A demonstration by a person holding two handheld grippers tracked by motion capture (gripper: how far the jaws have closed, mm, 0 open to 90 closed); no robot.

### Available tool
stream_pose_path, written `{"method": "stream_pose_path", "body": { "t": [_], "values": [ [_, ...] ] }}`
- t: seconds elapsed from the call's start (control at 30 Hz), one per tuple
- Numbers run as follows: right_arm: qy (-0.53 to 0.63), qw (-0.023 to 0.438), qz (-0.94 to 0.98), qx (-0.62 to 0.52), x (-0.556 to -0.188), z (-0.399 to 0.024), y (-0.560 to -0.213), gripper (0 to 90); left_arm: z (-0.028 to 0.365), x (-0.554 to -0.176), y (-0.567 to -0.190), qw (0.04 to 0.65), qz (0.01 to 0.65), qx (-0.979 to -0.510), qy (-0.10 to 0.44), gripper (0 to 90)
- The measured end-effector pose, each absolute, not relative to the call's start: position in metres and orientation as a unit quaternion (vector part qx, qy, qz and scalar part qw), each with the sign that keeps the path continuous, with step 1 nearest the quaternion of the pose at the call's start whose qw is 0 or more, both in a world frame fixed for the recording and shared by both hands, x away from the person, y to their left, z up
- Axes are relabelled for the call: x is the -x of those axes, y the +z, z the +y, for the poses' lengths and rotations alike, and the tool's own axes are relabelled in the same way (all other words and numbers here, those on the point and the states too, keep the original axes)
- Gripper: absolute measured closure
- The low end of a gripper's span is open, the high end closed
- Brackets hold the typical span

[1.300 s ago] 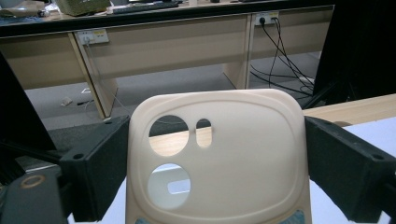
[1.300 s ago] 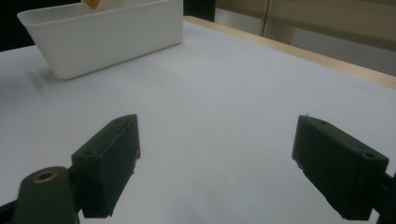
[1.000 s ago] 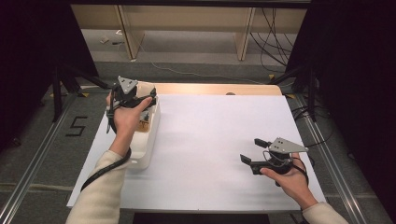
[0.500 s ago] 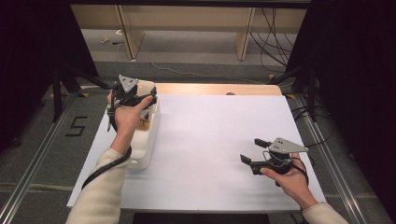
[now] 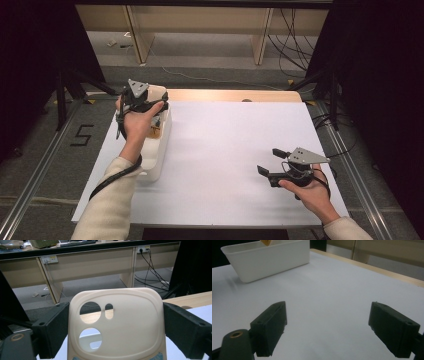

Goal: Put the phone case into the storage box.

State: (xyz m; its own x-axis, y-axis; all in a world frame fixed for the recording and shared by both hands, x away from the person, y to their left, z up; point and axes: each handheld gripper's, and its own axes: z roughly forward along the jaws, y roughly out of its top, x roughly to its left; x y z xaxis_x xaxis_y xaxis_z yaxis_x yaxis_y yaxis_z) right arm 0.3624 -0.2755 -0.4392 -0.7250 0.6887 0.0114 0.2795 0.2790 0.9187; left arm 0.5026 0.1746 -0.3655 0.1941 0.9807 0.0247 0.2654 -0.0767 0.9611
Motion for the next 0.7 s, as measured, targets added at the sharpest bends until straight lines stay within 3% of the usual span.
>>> {"method": "stream_pose_path", "body": {
  "t": [0.7],
  "values": [
    [0.514, 0.199, 0.774, -0.312, -0.3626, -0.2753, -0.4394, 15.9, 0.1726, -0.5115, -0.3603, 0.458, 0.499, -0.622, 0.392, 10.9]
  ]
}}
